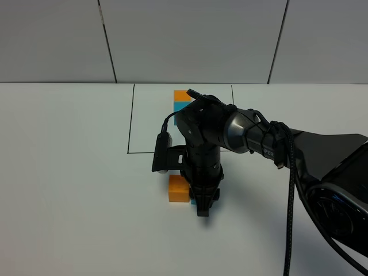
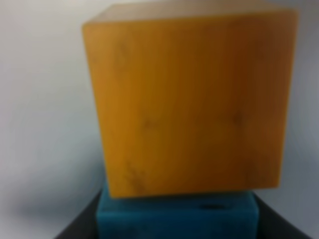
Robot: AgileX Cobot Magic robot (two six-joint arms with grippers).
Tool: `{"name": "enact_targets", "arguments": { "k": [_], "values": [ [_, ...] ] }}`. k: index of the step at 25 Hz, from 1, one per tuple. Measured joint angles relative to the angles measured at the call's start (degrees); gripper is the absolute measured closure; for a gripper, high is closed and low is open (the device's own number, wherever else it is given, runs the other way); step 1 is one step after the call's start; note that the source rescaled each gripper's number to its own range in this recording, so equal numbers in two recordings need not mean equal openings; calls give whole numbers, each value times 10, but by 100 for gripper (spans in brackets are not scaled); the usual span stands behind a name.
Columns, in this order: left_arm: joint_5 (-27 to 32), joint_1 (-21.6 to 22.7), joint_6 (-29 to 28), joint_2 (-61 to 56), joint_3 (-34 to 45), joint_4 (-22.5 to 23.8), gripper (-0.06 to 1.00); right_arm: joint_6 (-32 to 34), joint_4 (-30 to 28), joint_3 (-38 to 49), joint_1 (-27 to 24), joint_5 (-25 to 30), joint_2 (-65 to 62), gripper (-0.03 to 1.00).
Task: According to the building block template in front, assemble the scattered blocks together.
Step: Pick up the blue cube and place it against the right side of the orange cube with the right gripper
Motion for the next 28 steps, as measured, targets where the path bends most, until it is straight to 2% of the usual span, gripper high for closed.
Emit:
{"name": "enact_targets", "arguments": {
  "k": [28],
  "values": [
    [0,0,0,0,0,0,15,-17,3,0,0,-15,0,95]
  ]
}}
